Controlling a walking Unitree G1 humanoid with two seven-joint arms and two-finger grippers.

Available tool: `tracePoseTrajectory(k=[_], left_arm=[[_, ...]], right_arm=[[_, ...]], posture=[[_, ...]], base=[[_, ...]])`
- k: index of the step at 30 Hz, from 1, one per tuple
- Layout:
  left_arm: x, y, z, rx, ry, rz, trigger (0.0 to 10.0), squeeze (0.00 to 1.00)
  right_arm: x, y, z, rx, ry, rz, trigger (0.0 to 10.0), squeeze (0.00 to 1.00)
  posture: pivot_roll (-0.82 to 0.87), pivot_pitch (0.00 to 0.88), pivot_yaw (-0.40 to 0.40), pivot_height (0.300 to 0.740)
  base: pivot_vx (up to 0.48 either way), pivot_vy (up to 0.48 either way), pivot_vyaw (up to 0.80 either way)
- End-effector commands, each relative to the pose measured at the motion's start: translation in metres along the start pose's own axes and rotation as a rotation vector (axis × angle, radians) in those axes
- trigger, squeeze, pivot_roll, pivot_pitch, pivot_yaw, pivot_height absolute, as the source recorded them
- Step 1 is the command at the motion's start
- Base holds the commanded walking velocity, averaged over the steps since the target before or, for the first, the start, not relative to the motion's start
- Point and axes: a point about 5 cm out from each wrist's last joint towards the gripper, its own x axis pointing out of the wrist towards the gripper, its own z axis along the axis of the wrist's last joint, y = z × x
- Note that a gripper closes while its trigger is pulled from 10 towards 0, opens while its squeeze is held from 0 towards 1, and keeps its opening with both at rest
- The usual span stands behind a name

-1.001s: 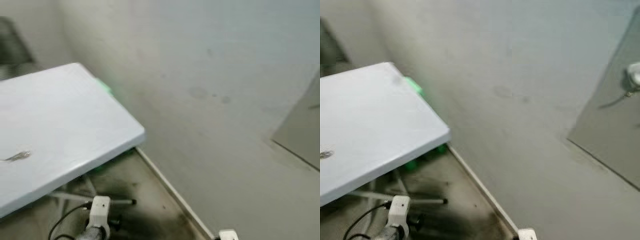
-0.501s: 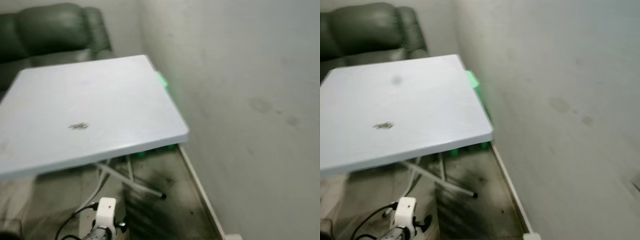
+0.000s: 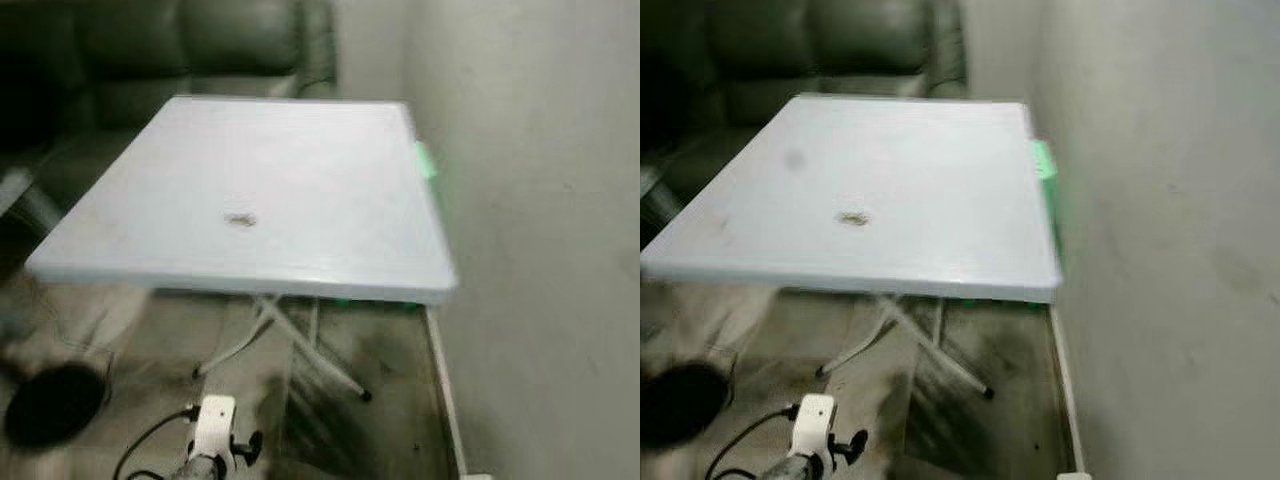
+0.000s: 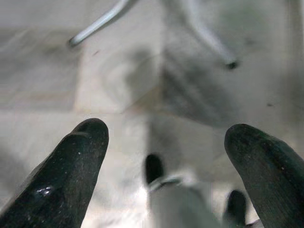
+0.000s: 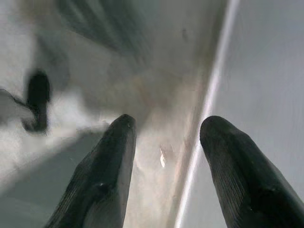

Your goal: Hang keys on a hook

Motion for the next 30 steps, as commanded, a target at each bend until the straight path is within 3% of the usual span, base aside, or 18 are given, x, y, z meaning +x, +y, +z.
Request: tracePoseTrajectory(k=[1, 24, 30], left_arm=[[0.0031, -0.0051, 0.0101, 0.009, -0.027, -0.017, 10.0, 0.00], [0.0024, -0.0040, 0.0072, -0.024, -0.019, -0.011, 10.0, 0.00], [0.0023, -0.0036, 0.0072, -0.028, -0.020, -0.007, 10.0, 0.00]], right_arm=[[-0.0014, 0.0019, -0.0069, 0.005, 0.016, 0.006, 10.0, 0.00], [-0.0015, 0.0032, -0.0070, 0.060, 0.001, 0.006, 10.0, 0.00], [-0.0020, 0.0040, -0.0097, 0.063, 0.010, 0.006, 10.0, 0.00]], posture=[[-0.04, 0.000, 0.006, 0.740], [-0.04, 0.000, 0.007, 0.740], [-0.03, 0.000, 0.007, 0.740]], base=[[0.000, 0.000, 0.80], [0.000, 0.000, 0.03], [0.000, 0.308, 0.00]])
